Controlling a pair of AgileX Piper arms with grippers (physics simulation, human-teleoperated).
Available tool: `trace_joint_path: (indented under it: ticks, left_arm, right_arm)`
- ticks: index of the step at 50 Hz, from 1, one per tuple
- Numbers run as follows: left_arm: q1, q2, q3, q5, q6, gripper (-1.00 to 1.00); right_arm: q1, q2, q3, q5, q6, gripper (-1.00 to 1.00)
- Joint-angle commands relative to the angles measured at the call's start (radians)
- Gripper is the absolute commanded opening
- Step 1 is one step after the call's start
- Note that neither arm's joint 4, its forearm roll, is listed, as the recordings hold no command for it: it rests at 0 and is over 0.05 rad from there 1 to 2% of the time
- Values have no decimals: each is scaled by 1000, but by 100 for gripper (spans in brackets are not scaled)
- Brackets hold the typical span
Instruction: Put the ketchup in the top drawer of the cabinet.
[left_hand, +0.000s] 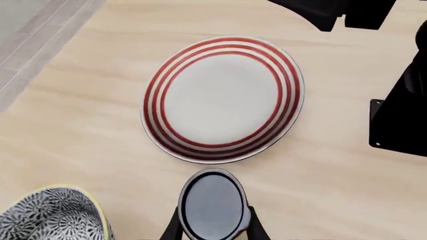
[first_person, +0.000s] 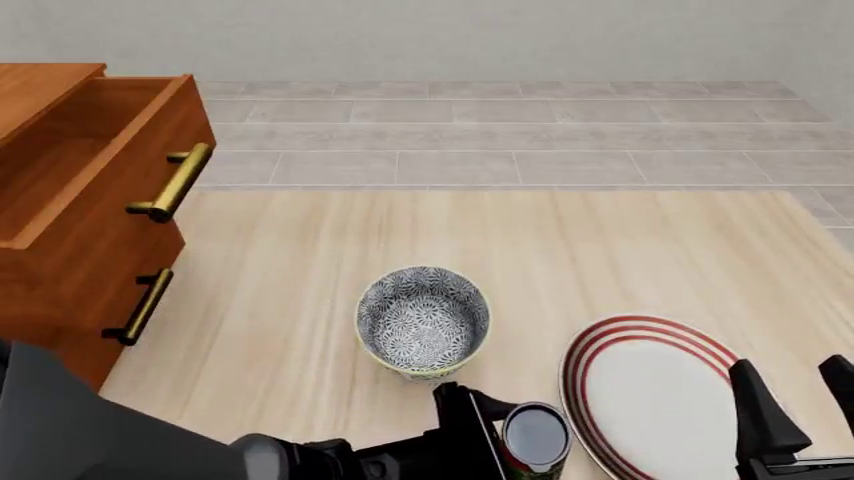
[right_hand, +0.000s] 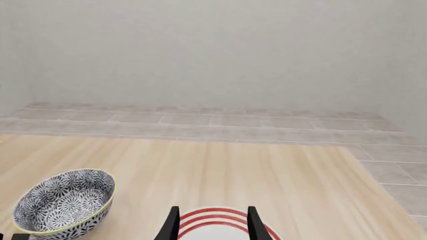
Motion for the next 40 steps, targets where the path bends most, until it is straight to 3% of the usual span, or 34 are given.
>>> trace_joint_path:
  ticks: [1,8,12,17,19,40]
  left_arm:
    - [-3,-45,19,7,10,-100]
    - [26,-111,59,4,40,-100]
    - [47,-189,88,25,19,-100]
    - [110,-288,139,38,34,-100]
    - [129,-322,139,78,0,-100]
    - [284,-649,228,241,-9,-100]
  right_arm:
    - [0,0,0,0,0,100]
    - [0,0,0,0,0,100]
    - [0,0,0,0,0,100]
    - [0,0,0,0,0,100]
    - [0,0,0,0,0,100]
    - [0,0,0,0,0,100]
